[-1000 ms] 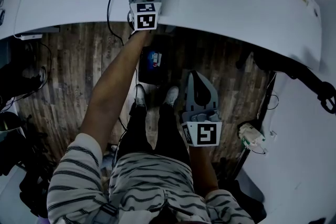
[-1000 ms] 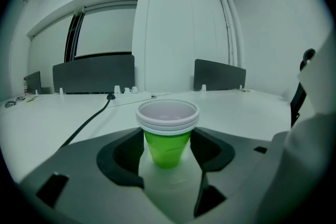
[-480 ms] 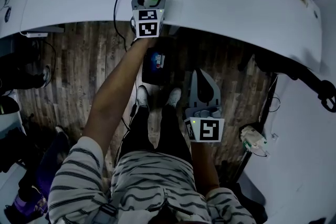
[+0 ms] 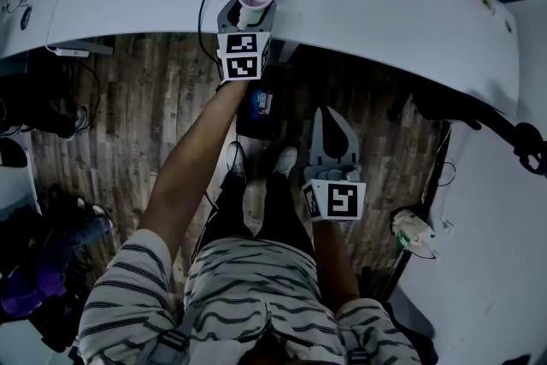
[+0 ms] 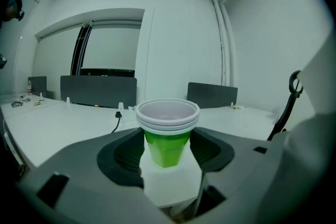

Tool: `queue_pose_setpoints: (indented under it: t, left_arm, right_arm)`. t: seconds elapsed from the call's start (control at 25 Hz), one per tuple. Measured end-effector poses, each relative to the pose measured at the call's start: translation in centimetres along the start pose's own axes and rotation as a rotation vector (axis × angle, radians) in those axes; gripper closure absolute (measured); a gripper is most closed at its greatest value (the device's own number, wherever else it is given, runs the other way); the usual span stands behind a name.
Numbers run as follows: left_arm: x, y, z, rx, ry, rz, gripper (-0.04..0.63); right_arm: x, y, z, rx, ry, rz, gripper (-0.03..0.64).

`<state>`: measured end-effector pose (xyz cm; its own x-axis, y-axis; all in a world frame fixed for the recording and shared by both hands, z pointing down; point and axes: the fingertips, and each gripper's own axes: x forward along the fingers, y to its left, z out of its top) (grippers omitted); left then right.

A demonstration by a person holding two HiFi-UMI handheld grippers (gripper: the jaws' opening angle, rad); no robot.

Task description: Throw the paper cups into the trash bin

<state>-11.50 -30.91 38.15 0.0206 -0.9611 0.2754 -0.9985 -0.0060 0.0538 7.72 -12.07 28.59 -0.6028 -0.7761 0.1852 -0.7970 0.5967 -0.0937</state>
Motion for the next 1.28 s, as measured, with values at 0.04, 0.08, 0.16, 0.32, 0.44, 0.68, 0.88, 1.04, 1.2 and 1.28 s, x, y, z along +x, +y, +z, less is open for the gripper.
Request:
queue_pose_setpoints:
  t: [0.04,0.08,0.16,0.32,0.44,0.68,0.88,1.04,1.2,1.28]
  left_arm:
    - [-0.8,-0.1,0.5,-0.007,-0.005,0.002,0.308]
    - [-1.5,-0.3,0.9,-0.011,-0.01,0.005,0.308]
    - [-3.1,-0.5,1.7,-0.019,-0.022,0.008,0.308]
    - [-6.3,-0.9,3.4,-0.027,-0.049,0.013,0.308]
    - [-9.0,-1.6,4.3,-0.025,-0.061,0.014,0.308]
    - [-14.1,-3.3,5.1,-0.004,-0.08,0.008,0.308]
    - [-18.5,-3.2,5.5,-0.015,-0.095,0.013,0.308]
    - [-21.4,-3.9,5.1,-0.012,-0.09,0.018,0.308]
    - [-24.3,-4.1,4.3,-0.011,-0.07,0.015,0.308]
    - [-25.6,-4.5,3.8,-0.013,-0.065,0.009,0.308]
  right_arm:
    - [-0.3,0.1,0.1,-0.003,0.0,0.0,0.607]
    - [-0.7,0.1,0.3,-0.005,0.0,0.0,0.607]
    - [-1.4,0.3,0.6,-0.002,-0.001,-0.004,0.607]
    - [-2.4,0.7,1.0,0.007,0.0,-0.011,0.607]
    - [-3.1,1.2,1.3,0.0,-0.001,-0.007,0.607]
    - [-4.2,1.8,1.7,-0.018,-0.002,0.001,0.607]
    - [-4.4,3.1,2.2,-0.022,-0.003,0.022,0.607]
    - [-4.6,3.2,2.5,-0.028,-0.007,0.036,0.607]
    - [-4.6,3.9,2.6,-0.04,-0.008,0.055,0.607]
    - [-4.7,4.3,2.3,-0.039,-0.005,0.058,0.607]
